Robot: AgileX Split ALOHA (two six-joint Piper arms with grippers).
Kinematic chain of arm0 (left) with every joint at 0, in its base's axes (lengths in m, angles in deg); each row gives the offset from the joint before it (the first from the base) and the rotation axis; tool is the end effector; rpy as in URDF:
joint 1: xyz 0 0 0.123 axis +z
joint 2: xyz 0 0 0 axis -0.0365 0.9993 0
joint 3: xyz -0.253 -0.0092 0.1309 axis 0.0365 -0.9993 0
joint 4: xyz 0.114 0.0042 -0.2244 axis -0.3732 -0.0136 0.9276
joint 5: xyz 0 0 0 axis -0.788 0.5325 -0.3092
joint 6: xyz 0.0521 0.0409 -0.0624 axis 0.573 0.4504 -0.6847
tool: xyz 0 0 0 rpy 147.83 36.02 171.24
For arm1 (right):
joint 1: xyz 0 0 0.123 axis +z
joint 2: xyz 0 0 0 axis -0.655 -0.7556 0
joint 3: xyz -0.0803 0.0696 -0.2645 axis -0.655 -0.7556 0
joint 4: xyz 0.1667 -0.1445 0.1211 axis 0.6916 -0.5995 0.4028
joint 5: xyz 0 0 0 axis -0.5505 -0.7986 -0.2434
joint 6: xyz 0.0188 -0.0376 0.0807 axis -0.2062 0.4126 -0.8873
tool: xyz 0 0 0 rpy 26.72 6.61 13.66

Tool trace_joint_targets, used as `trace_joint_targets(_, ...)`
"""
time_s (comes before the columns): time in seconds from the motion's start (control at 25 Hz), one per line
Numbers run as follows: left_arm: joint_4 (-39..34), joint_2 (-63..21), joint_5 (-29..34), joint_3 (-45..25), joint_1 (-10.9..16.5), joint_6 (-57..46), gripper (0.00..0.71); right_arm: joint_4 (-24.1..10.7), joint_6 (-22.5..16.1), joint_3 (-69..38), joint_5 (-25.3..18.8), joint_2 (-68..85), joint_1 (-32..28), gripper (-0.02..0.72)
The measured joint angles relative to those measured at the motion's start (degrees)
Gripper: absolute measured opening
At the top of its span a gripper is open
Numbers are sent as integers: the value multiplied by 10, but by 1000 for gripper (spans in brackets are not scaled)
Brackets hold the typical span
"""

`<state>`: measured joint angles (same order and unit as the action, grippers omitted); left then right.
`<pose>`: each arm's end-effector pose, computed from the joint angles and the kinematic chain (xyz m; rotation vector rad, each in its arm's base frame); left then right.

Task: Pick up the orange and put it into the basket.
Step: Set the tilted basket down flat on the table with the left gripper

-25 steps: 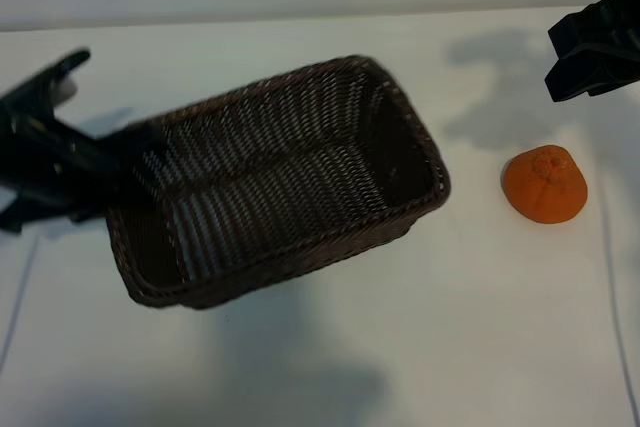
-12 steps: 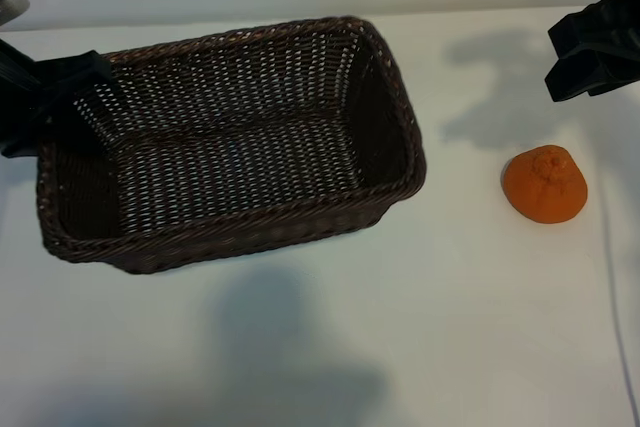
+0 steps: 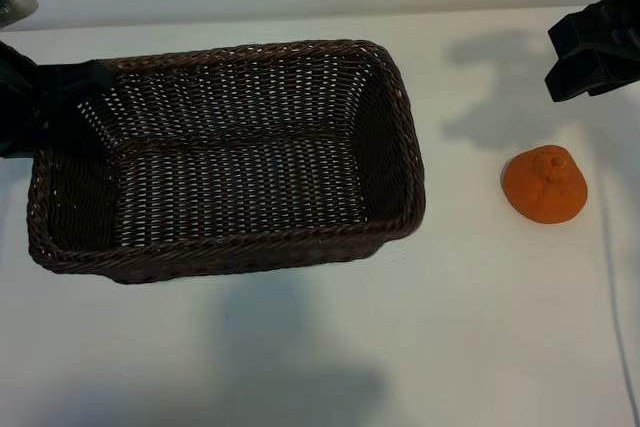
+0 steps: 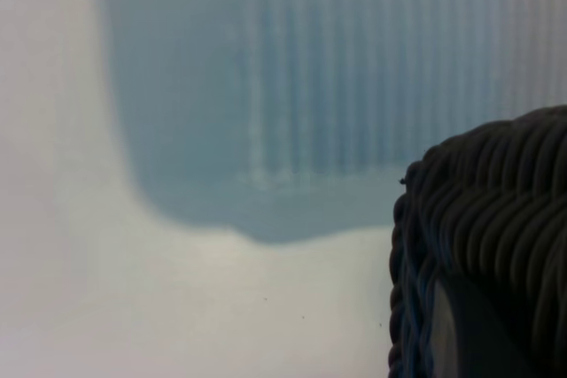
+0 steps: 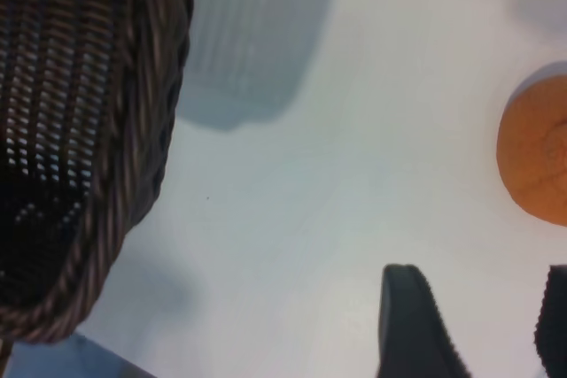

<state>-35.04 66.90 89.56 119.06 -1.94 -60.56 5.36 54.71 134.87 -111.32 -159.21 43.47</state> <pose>0.2943 -0.0267 0.2769 -0.1964 2.8219 -0.4761 0.2855 0.0430 0.3473 -0.2317 2.7282 0.4643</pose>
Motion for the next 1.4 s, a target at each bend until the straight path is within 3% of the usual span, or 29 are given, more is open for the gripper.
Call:
trace_joint_targets(0.4,64,0,-6,0,0,50,154,0,0,0,0,0,0,362)
trace_joint_targets(1.16,66,42,-41,0,0,66,153,0,0,0,0,0,0,362)
trace_joint_targets(1.4,66,54,-62,0,-16,69,153,1,0,0,0,0,0,362)
